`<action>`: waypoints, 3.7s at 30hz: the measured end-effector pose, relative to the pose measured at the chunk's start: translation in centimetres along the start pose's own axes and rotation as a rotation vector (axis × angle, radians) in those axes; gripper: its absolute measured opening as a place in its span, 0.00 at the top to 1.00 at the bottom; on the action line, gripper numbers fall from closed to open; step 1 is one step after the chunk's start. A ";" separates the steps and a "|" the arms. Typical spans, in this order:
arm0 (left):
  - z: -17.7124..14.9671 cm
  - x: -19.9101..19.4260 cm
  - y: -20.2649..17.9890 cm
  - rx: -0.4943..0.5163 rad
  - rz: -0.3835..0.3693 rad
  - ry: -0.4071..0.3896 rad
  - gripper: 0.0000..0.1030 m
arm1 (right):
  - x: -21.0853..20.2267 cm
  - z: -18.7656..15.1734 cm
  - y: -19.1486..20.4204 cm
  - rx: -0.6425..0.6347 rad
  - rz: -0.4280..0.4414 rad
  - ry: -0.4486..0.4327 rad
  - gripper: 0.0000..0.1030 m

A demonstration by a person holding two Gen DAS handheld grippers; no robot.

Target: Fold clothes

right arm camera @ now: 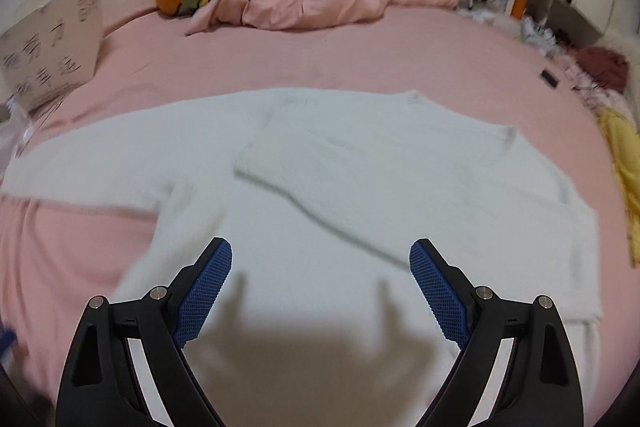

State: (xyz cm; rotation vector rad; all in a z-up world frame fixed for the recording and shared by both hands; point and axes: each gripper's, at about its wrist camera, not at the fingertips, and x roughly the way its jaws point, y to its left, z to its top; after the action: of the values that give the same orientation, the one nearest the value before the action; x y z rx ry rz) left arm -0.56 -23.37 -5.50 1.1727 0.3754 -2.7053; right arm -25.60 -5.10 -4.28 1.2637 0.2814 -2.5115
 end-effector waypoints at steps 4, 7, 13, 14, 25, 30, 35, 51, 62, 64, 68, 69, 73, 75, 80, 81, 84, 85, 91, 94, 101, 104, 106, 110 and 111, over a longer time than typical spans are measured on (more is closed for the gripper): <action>0.3 1.1 0.8 -0.044 -0.018 0.025 0.10 | 4.0 2.9 0.9 0.023 0.003 0.032 0.12; 0.3 1.6 0.9 -0.058 -0.028 0.035 0.10 | 6.7 4.1 1.6 0.009 0.002 0.065 0.12; 0.1 2.2 0.6 -0.048 -0.036 0.054 0.10 | 9.7 3.8 0.8 0.038 -0.008 0.097 0.01; 0.2 2.3 0.7 -0.051 -0.038 0.055 0.10 | 9.5 3.8 0.6 0.060 -0.008 0.092 0.06; 0.2 2.8 1.0 -0.058 -0.032 0.071 0.10 | 1.6 2.2 -11.0 0.328 0.024 -0.062 0.85; -0.2 3.2 0.0 0.001 0.003 0.091 0.10 | -6.0 -0.6 -21.6 0.425 -0.123 -0.151 0.85; -0.7 4.3 -1.5 0.079 0.051 0.124 0.07 | -15.4 -6.0 -33.8 0.530 -0.320 -0.222 0.85; -2.0 5.9 -3.3 0.114 0.194 0.116 0.00 | -25.5 -26.3 -59.3 0.876 -0.589 -0.156 0.85; -2.0 6.5 -4.4 0.123 0.265 0.136 0.00 | -21.2 -34.1 -63.9 0.930 -0.878 0.015 0.50; -2.1 6.5 -4.4 0.126 0.268 0.133 0.00 | -23.7 -35.0 -64.1 0.959 -0.964 -0.038 0.49; -2.1 6.6 -4.4 0.130 0.273 0.127 0.00 | -26.2 -33.6 -61.7 0.892 -0.804 -0.263 0.49; -2.1 6.6 -4.4 0.129 0.273 0.126 0.00 | -25.5 -32.5 -60.9 0.834 -0.702 -0.282 0.46; -2.2 6.5 -4.5 0.127 0.271 0.130 0.00 | -19.8 -30.3 -59.5 0.733 -0.430 -0.114 0.44; -2.2 6.4 -4.5 0.124 0.268 0.135 0.00 | -18.2 -30.9 -59.5 0.735 -0.475 -0.020 0.44; -2.0 6.3 -4.3 0.126 0.261 0.134 0.00 | -22.2 -34.1 -62.3 0.886 -0.869 0.061 0.44; -1.9 6.3 -4.3 0.127 0.261 0.134 0.00 | -23.5 -34.1 -62.4 0.888 -0.923 0.070 0.44; -1.8 6.0 -4.4 0.129 0.266 0.127 0.00 | -27.1 -32.0 -59.8 0.853 -0.882 -0.044 0.44; -1.7 5.8 -4.4 0.130 0.269 0.122 0.00 | -28.1 -30.7 -57.5 0.803 -0.867 -0.087 0.44; -1.1 1.1 -5.6 0.185 0.268 -0.014 0.00 | -31.4 -22.6 -38.4 0.497 -0.616 -0.313 0.19; -1.3 -2.6 -6.3 0.207 0.195 -0.085 0.00 | -31.6 -21.4 -27.5 0.443 -0.409 -0.354 0.19; -4.1 -8.6 -8.3 0.260 0.031 -0.116 0.00 | -29.4 -23.4 -8.6 0.386 -0.223 -0.285 0.19; -5.7 -10.4 -9.6 0.309 -0.054 -0.111 0.00 | -30.0 -25.4 -4.5 0.368 -0.213 -0.273 0.19; -6.6 -11.0 -10.1 0.331 -0.106 -0.102 0.00 | -30.4 -26.3 -2.4 0.333 -0.216 -0.275 0.19; -7.3 -11.7 -11.5 0.390 -0.104 -0.116 0.00 | -30.3 -26.2 -2.8 0.295 -0.237 -0.281 0.19; -7.4 -11.9 -11.7 0.399 -0.107 -0.122 0.00 | -30.3 -26.3 -2.8 0.299 -0.243 -0.286 0.19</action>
State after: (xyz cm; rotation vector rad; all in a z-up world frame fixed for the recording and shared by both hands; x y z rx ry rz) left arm 9.63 -9.43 0.24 1.0907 -0.1319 -3.0199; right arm 9.93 11.49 4.69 0.9957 -0.0122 -2.9883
